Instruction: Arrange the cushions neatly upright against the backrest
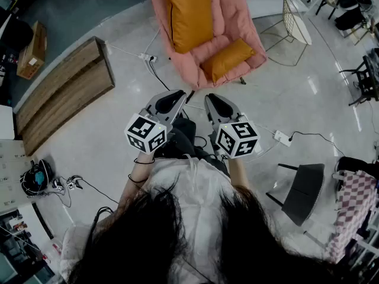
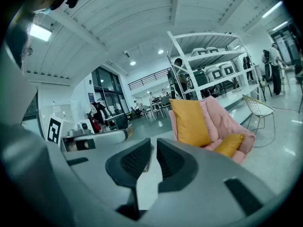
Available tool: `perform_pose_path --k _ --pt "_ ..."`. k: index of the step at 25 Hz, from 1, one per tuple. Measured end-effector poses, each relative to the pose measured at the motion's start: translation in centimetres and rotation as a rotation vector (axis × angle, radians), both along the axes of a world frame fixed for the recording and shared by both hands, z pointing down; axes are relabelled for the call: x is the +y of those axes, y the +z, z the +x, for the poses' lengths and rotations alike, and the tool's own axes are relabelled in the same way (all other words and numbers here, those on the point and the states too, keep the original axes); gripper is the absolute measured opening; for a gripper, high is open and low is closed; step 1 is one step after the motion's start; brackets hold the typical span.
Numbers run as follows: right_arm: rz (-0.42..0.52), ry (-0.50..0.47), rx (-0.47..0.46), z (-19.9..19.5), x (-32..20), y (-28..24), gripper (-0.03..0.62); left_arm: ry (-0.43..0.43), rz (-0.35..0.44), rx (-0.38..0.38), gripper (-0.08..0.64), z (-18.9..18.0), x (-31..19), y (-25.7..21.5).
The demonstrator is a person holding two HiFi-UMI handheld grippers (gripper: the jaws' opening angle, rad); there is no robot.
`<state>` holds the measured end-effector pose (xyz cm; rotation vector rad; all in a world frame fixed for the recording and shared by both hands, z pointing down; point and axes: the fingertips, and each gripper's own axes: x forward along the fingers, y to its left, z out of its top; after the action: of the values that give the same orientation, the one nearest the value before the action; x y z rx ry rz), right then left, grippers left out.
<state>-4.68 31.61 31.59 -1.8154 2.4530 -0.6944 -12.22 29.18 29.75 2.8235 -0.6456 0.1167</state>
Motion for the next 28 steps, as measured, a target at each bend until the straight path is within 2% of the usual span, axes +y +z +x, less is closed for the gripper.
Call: perform_pose_path --k 4,9,12,16,28 --pt "0.001 0.007 -0.002 -0.1 0.9 -0.1 0.057 0.024 0.025 0.008 0.037 -0.1 1.0 -0.7" --pt "-0.004 0.009 -0.004 0.1 1.6 0.2 0.057 0.014 0.088 -0.08 0.035 -0.6 1.2 -0.5" --pt "0.011 0.013 -0.015 0.4 1.6 -0.2 0.057 -0.021 0.107 -0.102 0.035 -1.4 0.3 -0.8" --pt "0.021 0.007 -0.024 0.5 1.3 -0.4 0.057 -0.062 0.091 -0.102 0.037 -2.3 -0.7 -0.8" --pt "-0.057 -0.022 -0.034 0.6 -0.9 1.9 0.057 -0.1 0.006 -0.118 0.037 -2.7 -3.7 1.2"
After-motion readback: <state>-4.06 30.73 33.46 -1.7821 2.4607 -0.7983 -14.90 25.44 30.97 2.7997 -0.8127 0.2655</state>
